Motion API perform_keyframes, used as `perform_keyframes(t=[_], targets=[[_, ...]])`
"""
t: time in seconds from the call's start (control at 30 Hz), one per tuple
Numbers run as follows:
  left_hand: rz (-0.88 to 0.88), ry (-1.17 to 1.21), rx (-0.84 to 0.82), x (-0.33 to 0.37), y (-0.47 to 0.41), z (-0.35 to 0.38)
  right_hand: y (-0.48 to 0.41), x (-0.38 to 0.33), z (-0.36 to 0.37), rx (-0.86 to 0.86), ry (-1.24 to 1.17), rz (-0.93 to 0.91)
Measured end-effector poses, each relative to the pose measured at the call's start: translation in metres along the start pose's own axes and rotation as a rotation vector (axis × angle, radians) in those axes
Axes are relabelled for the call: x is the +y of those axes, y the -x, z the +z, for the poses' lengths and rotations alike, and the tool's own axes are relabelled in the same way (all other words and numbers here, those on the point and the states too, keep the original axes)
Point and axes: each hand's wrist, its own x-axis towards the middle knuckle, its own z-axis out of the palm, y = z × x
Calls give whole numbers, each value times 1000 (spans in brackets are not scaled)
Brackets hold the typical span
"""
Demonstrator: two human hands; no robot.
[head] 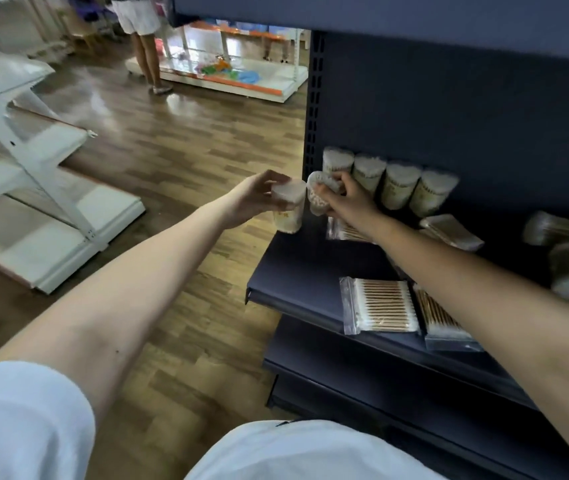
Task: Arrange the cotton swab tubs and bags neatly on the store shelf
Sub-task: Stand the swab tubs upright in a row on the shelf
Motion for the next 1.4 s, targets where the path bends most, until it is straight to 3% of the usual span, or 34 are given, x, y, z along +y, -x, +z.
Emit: perform_keyframes(t=[0.27,0.47,0.7,0.87,1.0,1.1,1.23,1.3,1.4], targets=[[22,167,-30,-6,-7,18,10,22,-36,158,281,34],[52,207,-2,-5,-24,56,33,37,-65,277,145,2],[112,175,-34,-7,-39,75,40,30,-46,248,126,-109],[108,124,-68,-7,-38,77,33,25,-39,279,119,-29],[122,133,-50,-7,-40,79,31,17,-39,291,97,83],[148,87,-35,-13,-42,80,35,15,-38,325,108,36],[147,54,40,-24,-43,82,46,22,-39,206,30,24],[131,25,77,-27,-41,82,50,27,-39,156,89,30],[127,20,124,-29,-38,83,45,32,-35,238,178,48]])
